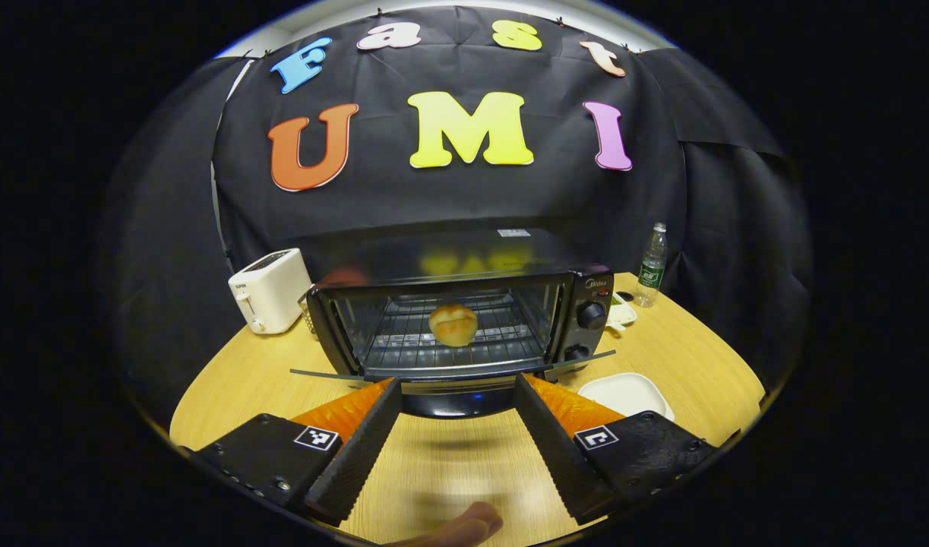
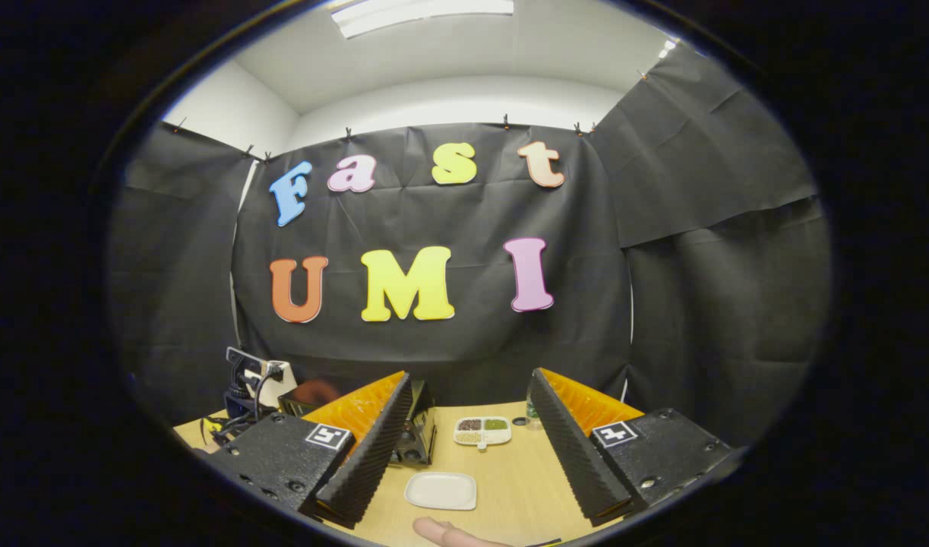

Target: Open the electric oven with the left hand, put the food in, and close the electric oven.

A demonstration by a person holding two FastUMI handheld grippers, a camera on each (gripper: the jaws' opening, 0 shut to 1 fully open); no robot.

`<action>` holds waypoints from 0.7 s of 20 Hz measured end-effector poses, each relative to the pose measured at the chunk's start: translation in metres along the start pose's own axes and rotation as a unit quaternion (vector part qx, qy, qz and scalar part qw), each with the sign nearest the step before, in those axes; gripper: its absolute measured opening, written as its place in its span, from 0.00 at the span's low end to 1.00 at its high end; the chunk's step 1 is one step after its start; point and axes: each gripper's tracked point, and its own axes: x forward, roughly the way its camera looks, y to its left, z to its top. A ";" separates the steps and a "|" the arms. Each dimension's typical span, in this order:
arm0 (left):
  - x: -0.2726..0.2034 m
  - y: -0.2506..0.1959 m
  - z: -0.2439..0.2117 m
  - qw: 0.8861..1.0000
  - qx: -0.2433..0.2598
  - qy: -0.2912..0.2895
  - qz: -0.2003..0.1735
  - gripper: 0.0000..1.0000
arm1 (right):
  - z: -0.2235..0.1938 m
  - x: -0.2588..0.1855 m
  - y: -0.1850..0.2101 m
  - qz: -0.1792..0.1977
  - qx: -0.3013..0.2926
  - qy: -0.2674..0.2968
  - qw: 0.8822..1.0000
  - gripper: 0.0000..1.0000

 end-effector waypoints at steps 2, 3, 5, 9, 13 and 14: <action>0.008 0.002 0.015 1.000 -0.001 -0.018 0.000 0.96 | 0.000 0.000 -0.003 -0.008 -0.003 0.000 1.000 0.94; 0.014 0.005 0.023 1.000 0.001 -0.029 0.003 0.96 | 0.001 -0.001 -0.004 -0.012 -0.006 -0.002 1.000 0.94; 0.024 0.012 0.035 0.999 0.000 -0.042 0.009 0.96 | 0.000 -0.001 -0.004 -0.016 -0.011 -0.003 1.000 0.94; 0.018 0.021 0.046 0.998 -0.003 -0.056 0.017 0.96 | 0.001 -0.001 -0.008 -0.026 -0.018 -0.004 1.000 0.94; -0.002 0.024 0.054 0.997 -0.003 -0.070 0.015 0.96 | -0.001 -0.003 -0.006 -0.028 -0.018 -0.004 0.999 0.94; -0.009 0.025 0.058 0.997 -0.002 -0.074 0.015 0.96 | -0.002 -0.002 -0.004 -0.026 -0.017 -0.003 0.999 0.94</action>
